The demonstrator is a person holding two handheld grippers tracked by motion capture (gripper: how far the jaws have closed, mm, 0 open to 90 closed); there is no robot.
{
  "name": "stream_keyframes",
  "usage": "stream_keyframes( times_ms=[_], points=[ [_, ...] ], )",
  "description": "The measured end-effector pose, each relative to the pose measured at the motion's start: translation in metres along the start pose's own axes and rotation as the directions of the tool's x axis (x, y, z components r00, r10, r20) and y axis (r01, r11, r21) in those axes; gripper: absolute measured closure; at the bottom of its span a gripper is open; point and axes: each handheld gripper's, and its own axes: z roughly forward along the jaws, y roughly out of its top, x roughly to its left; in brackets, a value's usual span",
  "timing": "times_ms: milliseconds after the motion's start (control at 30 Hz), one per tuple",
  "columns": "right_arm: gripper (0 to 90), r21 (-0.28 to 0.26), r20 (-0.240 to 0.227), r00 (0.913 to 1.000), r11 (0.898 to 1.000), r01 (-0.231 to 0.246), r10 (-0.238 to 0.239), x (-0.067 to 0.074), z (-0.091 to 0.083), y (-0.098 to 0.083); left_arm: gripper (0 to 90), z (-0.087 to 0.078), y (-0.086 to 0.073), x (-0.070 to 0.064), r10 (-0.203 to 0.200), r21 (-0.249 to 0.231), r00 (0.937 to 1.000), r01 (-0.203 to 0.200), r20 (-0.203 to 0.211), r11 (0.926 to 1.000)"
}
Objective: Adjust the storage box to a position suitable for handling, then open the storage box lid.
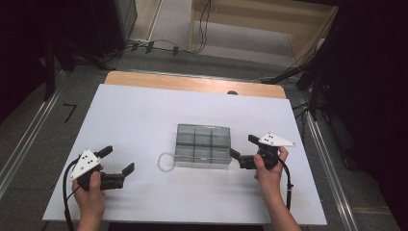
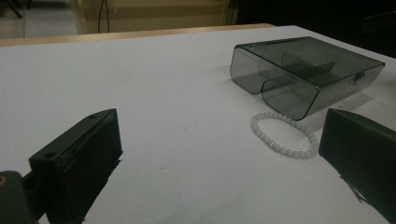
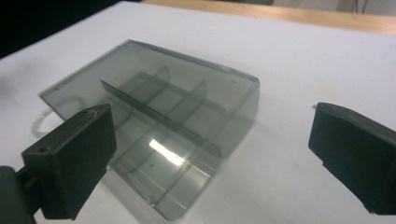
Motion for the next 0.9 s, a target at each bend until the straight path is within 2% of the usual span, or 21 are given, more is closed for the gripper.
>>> stream_keyframes(
  times_ms=[67, 100, 533, 900],
  points=[
    [0.0, -0.002, -0.004, 1.0000, 1.000, 0.007, -0.007, 0.001, -0.001, 0.001, 0.0, 0.000, 0.000, 0.000, 0.003, 0.002, 1.0000, -0.003, 0.000, 1.0000],
    [0.0, -0.009, -0.020, 0.9997, 1.000, 0.013, -0.013, 0.005, -0.001, 0.002, 0.0, 0.000, 0.000, 0.000, 0.003, 0.002, 1.0000, -0.003, -0.001, 1.0000],
    [0.0, -0.009, -0.047, 0.9981, 0.999, 0.041, -0.041, 0.017, 0.000, 0.007, 0.0, 0.000, 0.000, 0.000, 0.004, -0.001, 1.0000, -0.004, 0.001, 1.0000],
    [0.0, 0.001, -0.068, 0.9962, 0.999, 0.054, -0.054, 0.028, 0.009, 0.014, 0.0, 0.000, -0.001, -0.002, 0.020, 0.002, 0.9998, -0.020, -0.006, 0.9998]
  ],
)
